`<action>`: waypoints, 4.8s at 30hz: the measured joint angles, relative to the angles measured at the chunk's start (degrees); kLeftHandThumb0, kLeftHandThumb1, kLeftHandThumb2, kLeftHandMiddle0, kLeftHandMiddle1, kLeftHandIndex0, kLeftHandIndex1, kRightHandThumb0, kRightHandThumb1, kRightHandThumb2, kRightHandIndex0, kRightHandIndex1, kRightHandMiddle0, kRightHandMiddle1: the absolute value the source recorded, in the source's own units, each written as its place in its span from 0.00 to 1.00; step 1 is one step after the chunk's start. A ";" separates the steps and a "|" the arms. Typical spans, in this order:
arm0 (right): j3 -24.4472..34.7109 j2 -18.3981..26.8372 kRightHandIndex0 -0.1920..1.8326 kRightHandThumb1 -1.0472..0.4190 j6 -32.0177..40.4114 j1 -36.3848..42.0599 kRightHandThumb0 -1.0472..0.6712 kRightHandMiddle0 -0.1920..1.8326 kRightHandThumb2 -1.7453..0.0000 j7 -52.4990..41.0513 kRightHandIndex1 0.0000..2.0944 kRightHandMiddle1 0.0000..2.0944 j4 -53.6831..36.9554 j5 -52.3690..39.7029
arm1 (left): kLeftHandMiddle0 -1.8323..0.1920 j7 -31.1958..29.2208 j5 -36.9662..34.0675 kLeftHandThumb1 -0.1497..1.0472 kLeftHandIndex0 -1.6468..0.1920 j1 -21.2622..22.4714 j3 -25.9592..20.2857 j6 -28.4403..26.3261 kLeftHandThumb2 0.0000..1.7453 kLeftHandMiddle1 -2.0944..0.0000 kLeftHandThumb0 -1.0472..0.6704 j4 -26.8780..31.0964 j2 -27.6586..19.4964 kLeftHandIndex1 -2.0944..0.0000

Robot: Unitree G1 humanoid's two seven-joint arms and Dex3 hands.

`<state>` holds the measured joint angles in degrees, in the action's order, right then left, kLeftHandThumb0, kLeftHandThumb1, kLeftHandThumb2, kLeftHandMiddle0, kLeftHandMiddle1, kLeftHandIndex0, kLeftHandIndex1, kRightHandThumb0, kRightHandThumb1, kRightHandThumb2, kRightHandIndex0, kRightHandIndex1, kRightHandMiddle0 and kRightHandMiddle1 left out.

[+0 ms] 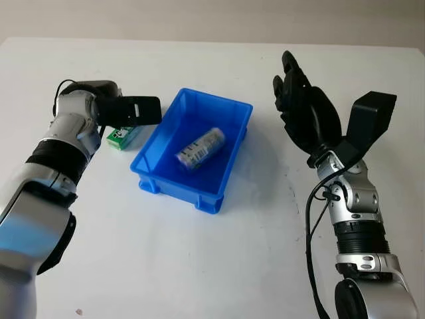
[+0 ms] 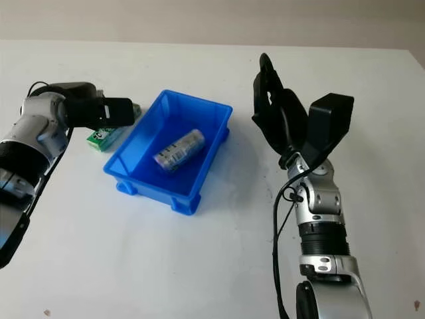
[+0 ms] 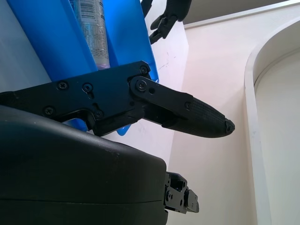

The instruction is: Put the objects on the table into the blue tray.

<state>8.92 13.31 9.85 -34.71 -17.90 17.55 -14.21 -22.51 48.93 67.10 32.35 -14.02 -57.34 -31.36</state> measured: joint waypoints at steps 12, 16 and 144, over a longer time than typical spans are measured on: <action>0.76 -0.02 0.00 0.00 0.14 -0.01 0.21 0.00 0.59 0.30 0.00 0.00 0.00 -1.21 | 0.66 0.68 1.95 1.00 0.84 0.29 2.47 -3.64 0.21 0.94 0.04 -1.22 2.51 0.98; 0.76 -0.09 0.00 0.00 0.24 -0.02 0.21 0.00 0.59 0.52 0.00 0.00 0.00 -1.50 | 0.77 1.19 1.17 1.00 0.73 -0.46 1.80 -5.00 0.21 0.67 0.06 -0.10 2.59 0.93; 2.72 -1.24 0.00 0.00 0.50 -0.91 0.24 0.00 0.64 -0.28 0.00 0.00 2.35 -4.44 | 0.47 -4.37 -22.00 1.00 0.63 -14.93 -23.79 -5.90 0.16 0.00 0.41 56.52 -8.82 0.00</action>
<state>11.64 12.07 10.35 -35.62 -18.18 19.90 -18.65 -26.87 26.93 52.17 8.56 -19.92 -0.82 -40.19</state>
